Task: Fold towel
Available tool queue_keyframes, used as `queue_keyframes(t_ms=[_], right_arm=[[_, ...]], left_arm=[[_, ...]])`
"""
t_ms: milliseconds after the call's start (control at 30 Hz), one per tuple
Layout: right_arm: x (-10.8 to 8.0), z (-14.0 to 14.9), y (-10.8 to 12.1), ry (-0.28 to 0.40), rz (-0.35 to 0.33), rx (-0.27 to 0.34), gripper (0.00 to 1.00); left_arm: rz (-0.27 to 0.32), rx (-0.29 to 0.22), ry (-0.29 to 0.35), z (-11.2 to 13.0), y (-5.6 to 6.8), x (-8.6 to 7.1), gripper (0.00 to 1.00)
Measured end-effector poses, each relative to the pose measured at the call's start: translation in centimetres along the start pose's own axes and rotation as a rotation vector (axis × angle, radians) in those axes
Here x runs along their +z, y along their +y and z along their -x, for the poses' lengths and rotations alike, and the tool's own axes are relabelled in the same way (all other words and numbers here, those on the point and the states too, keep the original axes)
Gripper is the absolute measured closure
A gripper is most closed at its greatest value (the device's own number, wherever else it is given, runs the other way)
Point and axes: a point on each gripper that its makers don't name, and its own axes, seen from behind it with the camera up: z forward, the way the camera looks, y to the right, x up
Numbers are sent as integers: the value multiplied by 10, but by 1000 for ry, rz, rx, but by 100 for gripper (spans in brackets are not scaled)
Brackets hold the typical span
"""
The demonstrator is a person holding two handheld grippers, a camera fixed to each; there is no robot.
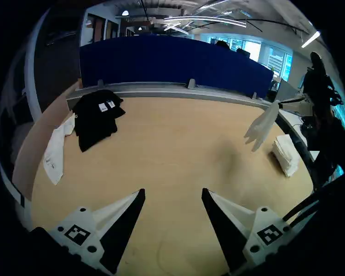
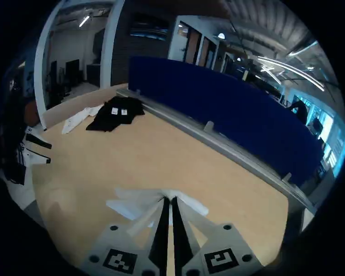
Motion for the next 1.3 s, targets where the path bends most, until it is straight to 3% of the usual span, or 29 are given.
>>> queue_keyframes(t_ms=[500, 900, 1067, 1300], right_arm=[[-36, 27, 96, -34, 106, 23, 96], [-54, 59, 159, -69, 168, 72, 96], [-59, 74, 178, -94, 187, 77, 96], [-63, 85, 186, -101, 196, 98, 96]], left_arm=[[0, 6, -10, -6, 15, 10, 9], [1, 26, -20, -9, 26, 15, 9], [-1, 34, -23, -11, 29, 17, 9], [4, 41, -27, -10, 36, 18, 9]])
